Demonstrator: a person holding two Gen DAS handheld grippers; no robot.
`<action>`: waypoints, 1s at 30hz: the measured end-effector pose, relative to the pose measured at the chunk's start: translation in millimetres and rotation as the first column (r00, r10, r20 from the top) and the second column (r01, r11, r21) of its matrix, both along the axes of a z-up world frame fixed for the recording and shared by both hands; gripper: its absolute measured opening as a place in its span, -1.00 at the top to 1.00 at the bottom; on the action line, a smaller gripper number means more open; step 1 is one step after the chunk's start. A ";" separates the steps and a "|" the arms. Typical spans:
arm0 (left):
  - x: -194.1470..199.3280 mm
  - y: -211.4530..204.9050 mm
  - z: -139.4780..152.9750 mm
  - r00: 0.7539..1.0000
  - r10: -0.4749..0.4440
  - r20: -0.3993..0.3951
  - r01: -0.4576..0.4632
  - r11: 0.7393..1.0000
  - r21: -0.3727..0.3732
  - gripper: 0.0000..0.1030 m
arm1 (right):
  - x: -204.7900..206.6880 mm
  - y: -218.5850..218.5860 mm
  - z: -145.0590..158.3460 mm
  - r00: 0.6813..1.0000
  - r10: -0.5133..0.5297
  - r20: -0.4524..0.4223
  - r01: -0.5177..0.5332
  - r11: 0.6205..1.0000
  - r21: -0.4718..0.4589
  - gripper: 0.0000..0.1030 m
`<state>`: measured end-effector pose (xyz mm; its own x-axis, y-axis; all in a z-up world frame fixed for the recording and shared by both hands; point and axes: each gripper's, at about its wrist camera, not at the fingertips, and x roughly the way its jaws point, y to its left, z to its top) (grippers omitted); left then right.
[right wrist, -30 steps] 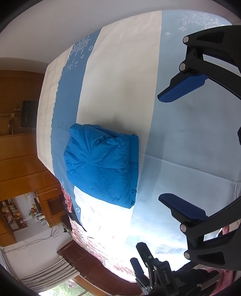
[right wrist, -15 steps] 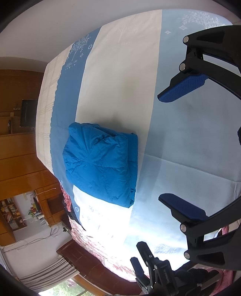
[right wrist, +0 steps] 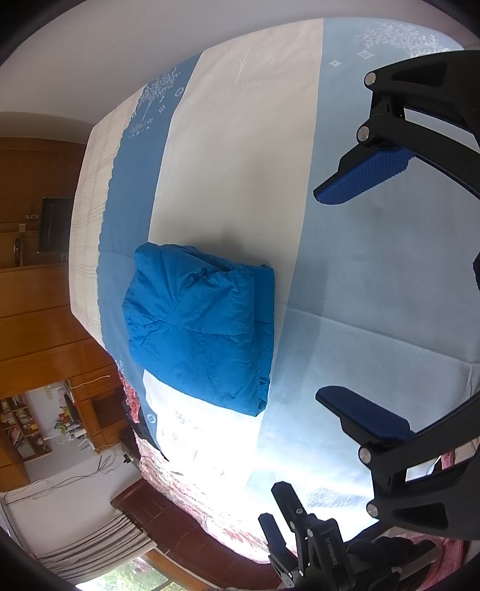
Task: Fold large clothes
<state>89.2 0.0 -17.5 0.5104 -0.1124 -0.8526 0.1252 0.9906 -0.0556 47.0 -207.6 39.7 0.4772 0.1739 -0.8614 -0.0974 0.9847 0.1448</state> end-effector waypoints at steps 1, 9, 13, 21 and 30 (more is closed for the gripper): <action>0.4 0.0 -0.2 1.000 -0.001 0.000 0.001 1.000 -0.001 -0.83 | -0.3 0.1 0.2 1.000 0.000 0.000 0.000 1.000 0.000 -0.92; 0.9 1.1 -1.1 1.000 -0.004 0.003 0.004 1.000 -0.003 -0.83 | 4.8 0.2 -3.3 1.000 0.004 -0.011 -0.004 1.000 -0.007 -0.92; 1.8 1.8 -1.5 1.000 -0.008 0.001 0.008 1.000 -0.006 -0.83 | 6.4 -0.5 -3.6 1.000 0.005 -0.012 -0.005 1.000 -0.007 -0.92; 3.7 2.5 -2.0 1.000 -0.020 0.004 0.020 1.000 -0.007 -0.83 | 9.2 -1.2 -6.6 1.000 0.003 -0.020 -0.003 1.000 -0.010 -0.92; 6.4 4.2 -3.0 1.000 -0.018 -0.006 0.018 1.000 -0.003 -0.83 | 11.2 -4.6 -7.9 1.000 -0.003 -0.025 0.003 1.000 -0.003 -0.92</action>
<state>95.5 4.2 -20.5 0.5032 -0.1245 -0.8552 0.1429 0.9879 -0.0597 58.2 -212.2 31.8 0.4564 0.1695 -0.8734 -0.0910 0.9854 0.1437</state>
